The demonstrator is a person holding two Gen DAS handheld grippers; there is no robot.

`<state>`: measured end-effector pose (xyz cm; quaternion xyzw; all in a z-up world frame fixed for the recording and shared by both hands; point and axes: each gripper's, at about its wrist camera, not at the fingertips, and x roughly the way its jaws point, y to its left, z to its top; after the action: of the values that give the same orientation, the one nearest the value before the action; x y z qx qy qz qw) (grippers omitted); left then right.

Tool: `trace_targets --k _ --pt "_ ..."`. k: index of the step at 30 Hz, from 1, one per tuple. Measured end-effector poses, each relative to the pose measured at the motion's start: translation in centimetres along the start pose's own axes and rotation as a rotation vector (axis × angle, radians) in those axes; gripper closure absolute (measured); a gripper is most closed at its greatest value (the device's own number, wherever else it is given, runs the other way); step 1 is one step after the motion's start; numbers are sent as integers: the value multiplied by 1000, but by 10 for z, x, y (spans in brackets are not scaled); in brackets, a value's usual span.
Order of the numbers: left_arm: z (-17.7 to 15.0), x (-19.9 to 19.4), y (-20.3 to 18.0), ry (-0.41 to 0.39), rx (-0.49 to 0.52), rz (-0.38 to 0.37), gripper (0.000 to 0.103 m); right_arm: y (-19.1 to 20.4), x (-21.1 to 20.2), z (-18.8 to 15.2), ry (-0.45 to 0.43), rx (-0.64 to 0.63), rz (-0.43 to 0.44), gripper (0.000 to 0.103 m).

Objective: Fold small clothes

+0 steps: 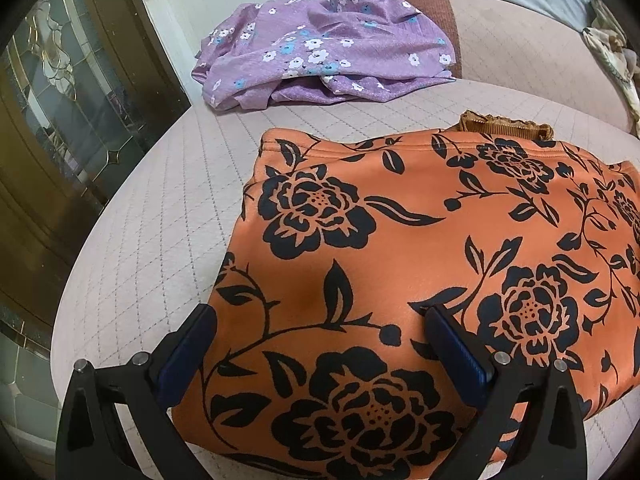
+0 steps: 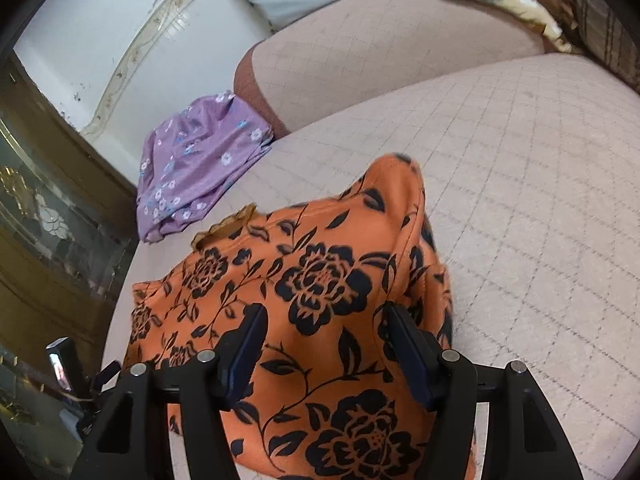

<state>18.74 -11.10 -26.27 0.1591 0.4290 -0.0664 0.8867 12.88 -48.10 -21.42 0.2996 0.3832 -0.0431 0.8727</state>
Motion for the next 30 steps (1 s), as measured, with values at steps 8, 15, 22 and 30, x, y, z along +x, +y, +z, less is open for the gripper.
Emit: trace_targets --k 8,15,22,30 --pt "1 2 -3 5 1 0 0 6 -28 6 -148 -15 39 37" --pt "1 3 -4 4 3 1 0 12 17 -4 63 -35 20 37" --pt "1 3 -3 4 4 -1 0 11 39 -14 158 -68 -67 38" --pt "2 -4 -3 -30 6 6 0 1 16 -2 56 4 -2 38"
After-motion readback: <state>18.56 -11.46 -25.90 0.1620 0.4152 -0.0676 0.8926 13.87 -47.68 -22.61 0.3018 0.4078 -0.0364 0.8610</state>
